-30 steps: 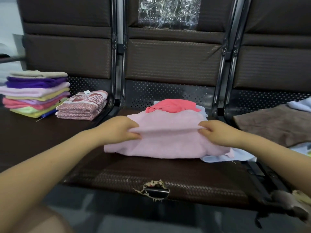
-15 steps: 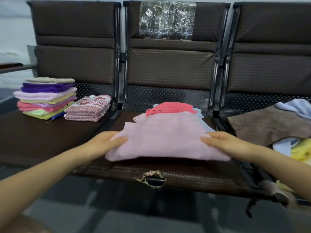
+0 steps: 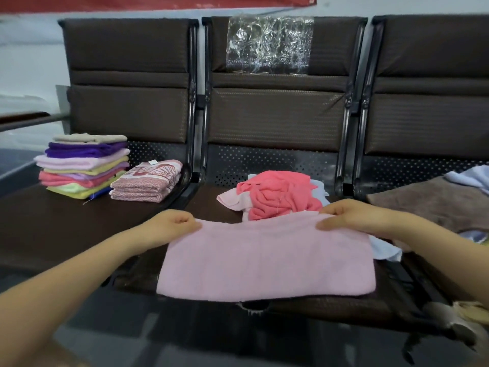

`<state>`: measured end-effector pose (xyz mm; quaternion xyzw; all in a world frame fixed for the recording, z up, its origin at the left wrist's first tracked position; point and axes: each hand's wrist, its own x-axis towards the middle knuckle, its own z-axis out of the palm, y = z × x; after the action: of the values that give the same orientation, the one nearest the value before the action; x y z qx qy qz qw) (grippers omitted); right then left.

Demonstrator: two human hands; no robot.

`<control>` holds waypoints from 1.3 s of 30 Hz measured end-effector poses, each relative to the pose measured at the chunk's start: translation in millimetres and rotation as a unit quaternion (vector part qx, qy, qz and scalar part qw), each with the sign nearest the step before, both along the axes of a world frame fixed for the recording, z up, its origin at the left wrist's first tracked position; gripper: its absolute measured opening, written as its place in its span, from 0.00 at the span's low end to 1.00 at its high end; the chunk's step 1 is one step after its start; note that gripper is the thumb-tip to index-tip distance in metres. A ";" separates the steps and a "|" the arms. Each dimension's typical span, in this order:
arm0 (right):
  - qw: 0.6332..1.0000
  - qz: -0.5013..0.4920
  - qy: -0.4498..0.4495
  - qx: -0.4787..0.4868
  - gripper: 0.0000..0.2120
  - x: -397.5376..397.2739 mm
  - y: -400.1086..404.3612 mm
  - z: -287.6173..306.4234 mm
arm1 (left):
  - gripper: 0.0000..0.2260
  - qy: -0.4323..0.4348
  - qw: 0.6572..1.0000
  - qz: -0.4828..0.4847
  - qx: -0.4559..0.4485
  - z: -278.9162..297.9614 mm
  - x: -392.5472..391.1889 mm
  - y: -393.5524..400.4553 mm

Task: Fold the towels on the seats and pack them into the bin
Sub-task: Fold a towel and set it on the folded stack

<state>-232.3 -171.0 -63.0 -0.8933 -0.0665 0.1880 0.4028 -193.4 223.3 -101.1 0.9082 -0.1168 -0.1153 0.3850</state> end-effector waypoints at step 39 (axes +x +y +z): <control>0.958 -0.263 0.114 -0.027 0.19 2.9 -18.2 -48.5 | 0.14 0.060 0.974 0.197 0.095 -44.0 34.9 -18.2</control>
<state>-229.4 -189.3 -111.5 -0.8624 0.2220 0.1775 0.4188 -158.6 205.1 -145.1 0.9373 0.0992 -0.1023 0.3182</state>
